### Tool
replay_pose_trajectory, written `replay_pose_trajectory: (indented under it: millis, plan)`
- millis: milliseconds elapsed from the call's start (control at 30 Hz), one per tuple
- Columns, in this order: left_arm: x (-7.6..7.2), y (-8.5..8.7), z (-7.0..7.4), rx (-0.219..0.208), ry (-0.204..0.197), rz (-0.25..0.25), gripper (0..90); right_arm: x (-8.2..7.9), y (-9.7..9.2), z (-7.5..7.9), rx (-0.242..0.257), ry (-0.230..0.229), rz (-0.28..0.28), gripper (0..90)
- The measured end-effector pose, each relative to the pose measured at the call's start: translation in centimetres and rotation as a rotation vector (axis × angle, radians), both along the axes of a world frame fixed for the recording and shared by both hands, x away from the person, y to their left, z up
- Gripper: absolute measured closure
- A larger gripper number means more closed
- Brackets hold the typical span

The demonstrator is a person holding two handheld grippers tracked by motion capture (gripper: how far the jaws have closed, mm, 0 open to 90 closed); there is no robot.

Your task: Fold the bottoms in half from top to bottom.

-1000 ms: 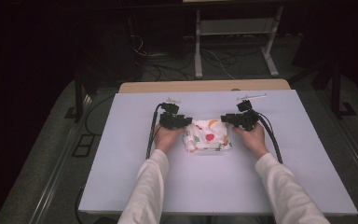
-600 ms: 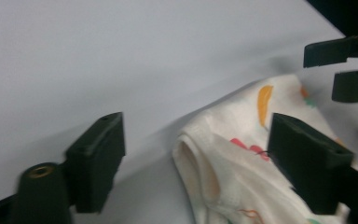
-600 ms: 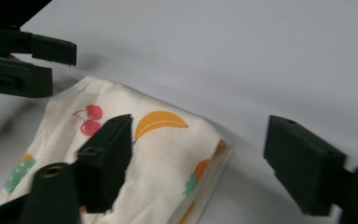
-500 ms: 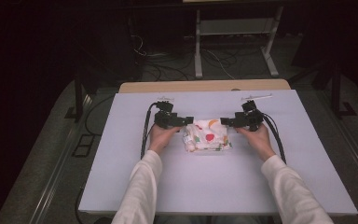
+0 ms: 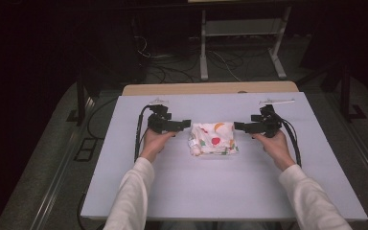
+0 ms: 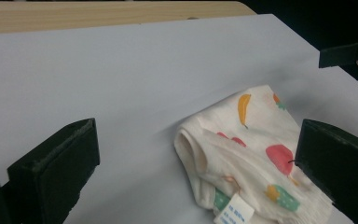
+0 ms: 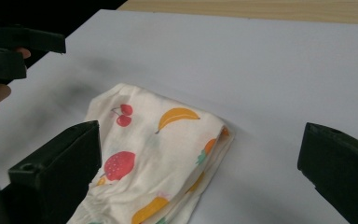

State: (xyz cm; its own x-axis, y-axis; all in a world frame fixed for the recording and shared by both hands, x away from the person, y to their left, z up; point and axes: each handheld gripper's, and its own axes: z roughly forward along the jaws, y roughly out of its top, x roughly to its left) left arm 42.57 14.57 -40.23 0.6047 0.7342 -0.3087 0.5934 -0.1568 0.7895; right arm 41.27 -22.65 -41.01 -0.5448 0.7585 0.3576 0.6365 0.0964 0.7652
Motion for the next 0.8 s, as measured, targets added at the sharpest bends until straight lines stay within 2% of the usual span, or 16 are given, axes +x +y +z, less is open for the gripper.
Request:
replay_pose_trajectory:
  millis: [167, 433, 733, 800]
  plan:
    - [-1.5, 0.9, -0.1, 0.01, -0.02, -0.001, 0.0, -1.1, -0.3, 0.7, 0.018, -0.024, 0.022, 0.0]
    - [-3.4, 2.6, 0.1, 0.004, -0.044, 0.005, 0.0, -2.9, -1.2, 1.2, 0.007, -0.055, 0.025, 0.0]
    - [-5.4, 3.7, 0.1, 0.0, -0.068, -0.011, 0.0, -5.1, -1.9, 0.9, 0.005, -0.073, 0.035, 0.0]
    - [-5.8, 3.9, 0.1, -0.012, -0.072, -0.011, 0.0, -5.6, -2.0, 0.8, 0.002, -0.073, 0.037, 0.0]
